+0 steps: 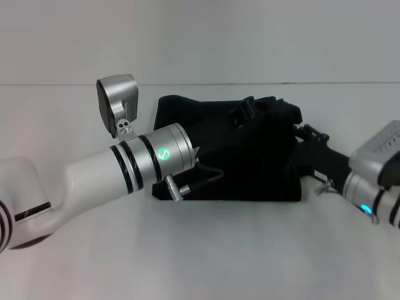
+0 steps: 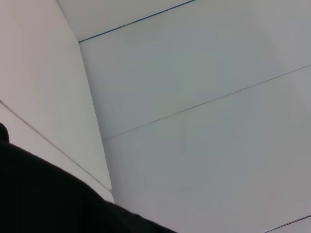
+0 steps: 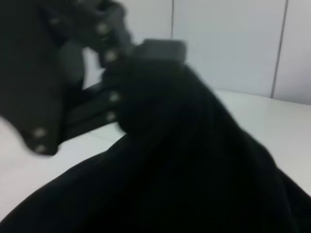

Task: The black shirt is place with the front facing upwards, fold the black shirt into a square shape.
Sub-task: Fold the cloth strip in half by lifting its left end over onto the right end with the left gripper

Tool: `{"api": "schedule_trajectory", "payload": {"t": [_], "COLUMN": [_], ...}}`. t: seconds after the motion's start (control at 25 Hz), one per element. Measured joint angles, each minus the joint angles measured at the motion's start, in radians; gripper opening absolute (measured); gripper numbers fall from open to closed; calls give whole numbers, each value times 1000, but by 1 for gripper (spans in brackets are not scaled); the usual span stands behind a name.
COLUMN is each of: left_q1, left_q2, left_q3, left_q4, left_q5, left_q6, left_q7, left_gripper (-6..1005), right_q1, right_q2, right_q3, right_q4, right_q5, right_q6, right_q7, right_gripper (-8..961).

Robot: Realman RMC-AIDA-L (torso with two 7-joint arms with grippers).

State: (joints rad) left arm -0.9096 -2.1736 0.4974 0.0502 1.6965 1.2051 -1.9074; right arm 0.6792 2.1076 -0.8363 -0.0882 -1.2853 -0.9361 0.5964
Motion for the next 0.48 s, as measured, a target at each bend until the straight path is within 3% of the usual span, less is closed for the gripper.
{"api": "schedule_trajectory", "payload": {"t": [0.48], "left_q1": [13], "left_q2": [-3], "left_q3": [23], "left_q4": [-1], "left_q5": [8], "left_q6": [19], "left_q7": [10], "left_gripper": [18], "right_q1": [94], "right_q2": [1], "right_q3": [118], "right_q4": [-1], "right_q5": [1], "right_q6": [99], "right_q7": [0], "right_gripper": [903]}}
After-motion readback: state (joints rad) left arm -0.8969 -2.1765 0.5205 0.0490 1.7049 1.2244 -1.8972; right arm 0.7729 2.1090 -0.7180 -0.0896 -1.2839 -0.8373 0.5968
